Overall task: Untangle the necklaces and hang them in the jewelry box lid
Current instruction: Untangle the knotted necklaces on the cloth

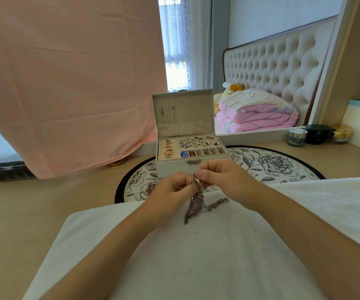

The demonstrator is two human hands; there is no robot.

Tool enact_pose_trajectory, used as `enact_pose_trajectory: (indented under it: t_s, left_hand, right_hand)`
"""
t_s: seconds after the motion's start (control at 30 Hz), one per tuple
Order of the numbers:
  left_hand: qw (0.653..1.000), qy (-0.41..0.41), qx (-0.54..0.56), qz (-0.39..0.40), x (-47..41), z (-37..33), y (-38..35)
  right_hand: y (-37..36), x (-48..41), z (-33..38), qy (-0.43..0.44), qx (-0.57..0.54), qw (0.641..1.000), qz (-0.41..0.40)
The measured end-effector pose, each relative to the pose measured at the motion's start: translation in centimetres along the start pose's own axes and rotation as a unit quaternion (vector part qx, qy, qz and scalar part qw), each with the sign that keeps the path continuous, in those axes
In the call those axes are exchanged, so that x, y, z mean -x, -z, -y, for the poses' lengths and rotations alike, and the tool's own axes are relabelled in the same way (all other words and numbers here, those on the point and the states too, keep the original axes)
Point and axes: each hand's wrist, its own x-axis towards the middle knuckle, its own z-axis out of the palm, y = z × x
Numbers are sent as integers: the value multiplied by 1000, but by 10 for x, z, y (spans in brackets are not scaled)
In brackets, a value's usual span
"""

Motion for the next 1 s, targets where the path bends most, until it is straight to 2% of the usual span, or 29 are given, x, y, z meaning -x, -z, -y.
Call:
enact_pose_trajectory:
  t_s: [0.07, 0.13, 0.2, 0.27, 0.3, 0.4, 0.47, 0.57, 0.63, 0.7, 0.73, 0.8, 0.87, 0.9, 0.97, 1.0]
  left_hand:
    - [999, -20, -12, -31, -1, -3, 0]
    - [997, 15, 58, -53, -1, -9, 2]
    - [989, 53, 132, -43, 1, -13, 1]
    - [984, 68, 167, -19, 1, -13, -2]
    - [981, 72, 179, -17, 2, -13, -3]
    - [985, 61, 158, -20, 1, -10, -5]
    - [987, 56, 154, -3, 0, -7, -5]
    - [997, 37, 68, 17, -2, 1, -6]
    - [1000, 17, -8, 16, -2, 4, -7]
    - [1000, 29, 6, 10, -1, 7, -5]
    - [998, 41, 43, 3, -1, 6, -2]
    - [988, 72, 135, -28, -7, 7, 5]
    - [973, 85, 207, -64, -12, 3, 9]
    - [966, 79, 236, -67, -11, -1, 11]
    - [954, 58, 288, -61, -9, -4, 14]
    - [946, 48, 314, -56, -8, -4, 15]
  right_hand:
    - [0, 0, -1, -14, -30, 999, 7]
    - [5, 1, 1, -36, -1, 999, 37]
    - [5, 3, 2, -72, 69, 991, 89]
    - [3, 4, 0, -76, 75, 989, 107]
    - [2, 3, 1, -59, 67, 993, 82]
    - [5, 0, 2, 5, 48, 997, -62]
    - [6, -1, 3, 17, 23, 993, -117]
    - [-1, -2, 4, 7, -22, 991, -131]
    - [-1, -4, 8, -30, -131, 983, -126]
    - [7, -6, 9, -40, -177, 976, -118]
    - [13, -6, 8, -27, -126, 986, -106]
    - [22, -2, 5, -11, 51, 997, -55]
    - [26, -1, -1, -16, 222, 974, -36]
    - [27, -2, -5, -18, 270, 961, -62]
    - [30, -6, -10, -17, 273, 950, -148]
    - [30, -8, -11, -27, 219, 957, -188]
